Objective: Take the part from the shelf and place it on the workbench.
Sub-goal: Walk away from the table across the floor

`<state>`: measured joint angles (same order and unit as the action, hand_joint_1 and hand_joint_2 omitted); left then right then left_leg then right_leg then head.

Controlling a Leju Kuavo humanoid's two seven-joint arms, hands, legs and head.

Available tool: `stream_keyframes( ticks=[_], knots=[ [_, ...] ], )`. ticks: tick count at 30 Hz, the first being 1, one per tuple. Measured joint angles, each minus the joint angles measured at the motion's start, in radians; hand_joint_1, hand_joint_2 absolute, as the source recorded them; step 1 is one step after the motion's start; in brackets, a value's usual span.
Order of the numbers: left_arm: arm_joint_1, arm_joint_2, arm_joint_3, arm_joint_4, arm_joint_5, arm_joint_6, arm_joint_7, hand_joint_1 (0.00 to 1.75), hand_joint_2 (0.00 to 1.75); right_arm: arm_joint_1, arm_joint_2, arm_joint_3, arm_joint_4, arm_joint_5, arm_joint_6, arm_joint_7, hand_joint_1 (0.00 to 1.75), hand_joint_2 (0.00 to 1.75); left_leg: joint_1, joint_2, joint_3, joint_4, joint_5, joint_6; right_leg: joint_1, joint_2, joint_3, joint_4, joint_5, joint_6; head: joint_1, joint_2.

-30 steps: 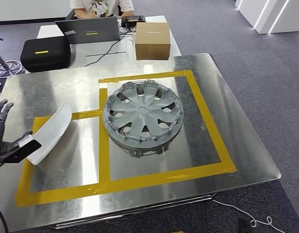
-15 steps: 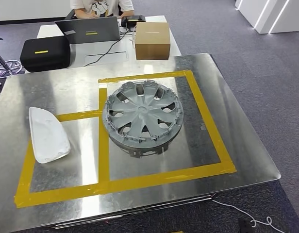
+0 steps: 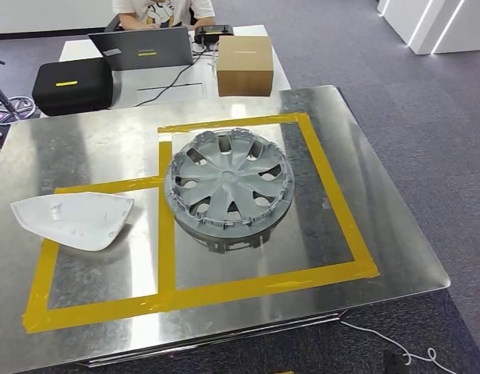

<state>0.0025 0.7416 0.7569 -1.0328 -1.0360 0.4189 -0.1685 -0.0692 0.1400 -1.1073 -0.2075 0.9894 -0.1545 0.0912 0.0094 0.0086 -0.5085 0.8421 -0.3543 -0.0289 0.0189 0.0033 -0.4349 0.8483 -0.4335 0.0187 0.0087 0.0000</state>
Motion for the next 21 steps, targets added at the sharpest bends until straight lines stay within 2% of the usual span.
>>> stream_keyframes(
  ticks=[8,12,17,21],
  knots=[
    [0.003,0.0,0.021,0.016,-0.013,0.001,-0.002,0.0,0.0,0.0,0.0,-0.006,0.0,-0.002,0.0,0.0,0.0,0.0,0.0,0.0,0.0,0.0,0.0,0.0,0.0,0.0,0.001,0.0,0.0,0.0,0.0,0.0],
    [0.026,-0.002,0.045,0.024,-0.106,0.014,-0.001,0.0,0.0,0.0,0.0,-0.012,0.0,-0.006,-0.004,0.0,0.0,0.0,0.0,0.0,0.0,0.0,0.0,-0.001,0.0,0.0,0.005,0.0,0.001,-0.001,0.0,0.0],
    [0.071,-0.021,0.123,0.036,-0.168,0.03,-0.02,0.0,0.0,0.002,0.0,-0.022,0.0,-0.011,-0.01,0.0,0.0,0.0,0.0,0.0,0.0,0.0,-0.001,-0.001,0.0,0.0,0.003,0.0,0.0,-0.002,0.0,0.0],
    [0.102,-0.05,0.221,0.046,-0.203,0.037,-0.052,0.0,0.0,0.002,0.0,-0.024,0.0,-0.017,-0.012,0.0,0.0,0.0,0.0,0.0,0.001,0.0,-0.003,-0.003,0.001,0.0,0.001,0.0,-0.003,-0.005,0.0,0.0]
  ],
)
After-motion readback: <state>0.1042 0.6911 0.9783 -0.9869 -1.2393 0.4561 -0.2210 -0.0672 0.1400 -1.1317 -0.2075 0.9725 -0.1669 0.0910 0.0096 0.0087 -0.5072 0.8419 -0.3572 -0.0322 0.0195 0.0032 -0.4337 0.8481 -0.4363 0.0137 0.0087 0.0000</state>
